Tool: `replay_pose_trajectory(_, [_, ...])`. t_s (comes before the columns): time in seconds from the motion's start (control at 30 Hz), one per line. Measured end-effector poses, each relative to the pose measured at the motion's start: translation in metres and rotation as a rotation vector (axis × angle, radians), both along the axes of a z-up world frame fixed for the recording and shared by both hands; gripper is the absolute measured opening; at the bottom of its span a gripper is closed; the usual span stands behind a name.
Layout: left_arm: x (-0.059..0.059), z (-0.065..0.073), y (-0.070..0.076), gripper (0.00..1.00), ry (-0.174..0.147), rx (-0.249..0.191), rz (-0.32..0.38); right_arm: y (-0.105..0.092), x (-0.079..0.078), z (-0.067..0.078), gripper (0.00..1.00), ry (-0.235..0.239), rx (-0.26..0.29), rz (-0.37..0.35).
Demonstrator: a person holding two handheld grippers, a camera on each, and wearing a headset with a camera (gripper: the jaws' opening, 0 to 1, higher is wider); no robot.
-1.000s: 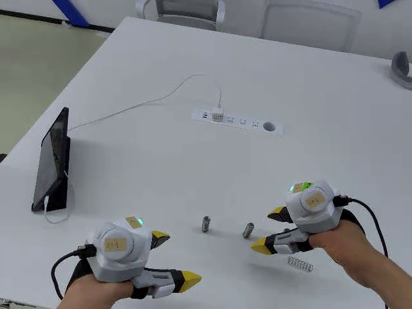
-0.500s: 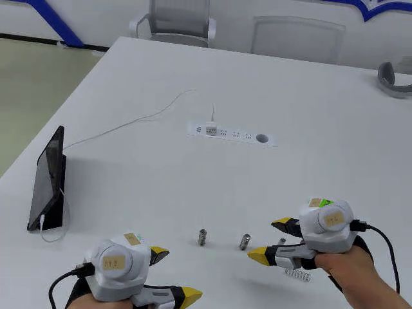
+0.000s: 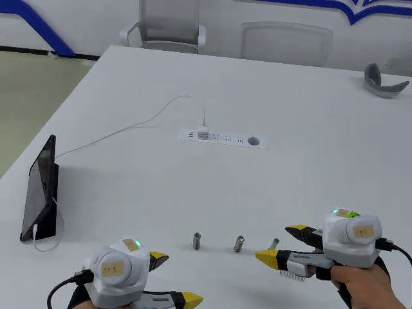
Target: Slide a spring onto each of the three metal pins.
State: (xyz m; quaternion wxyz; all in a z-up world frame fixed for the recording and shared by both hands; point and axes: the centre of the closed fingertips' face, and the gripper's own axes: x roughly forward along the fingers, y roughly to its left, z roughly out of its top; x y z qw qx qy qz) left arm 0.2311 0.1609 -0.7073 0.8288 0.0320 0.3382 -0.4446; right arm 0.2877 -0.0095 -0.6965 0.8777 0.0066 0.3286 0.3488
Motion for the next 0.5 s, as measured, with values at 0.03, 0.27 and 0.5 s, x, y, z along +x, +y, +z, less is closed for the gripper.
replay_pose_trajectory(0.03, [0.0,0.0,-0.001,0.66,-0.001,0.0,-0.001,-0.001,-0.002,-0.001,0.7,0.002,-0.001,0.0])
replay_pose_trajectory(0.27, [0.001,0.001,-0.007,0.66,-0.003,-0.001,-0.005,-0.007,-0.018,-0.009,0.74,0.023,-0.017,-0.007])
replay_pose_trajectory(0.5, [0.005,0.002,-0.015,0.66,-0.006,-0.004,-0.014,-0.013,-0.032,-0.014,0.76,0.035,-0.024,-0.018])
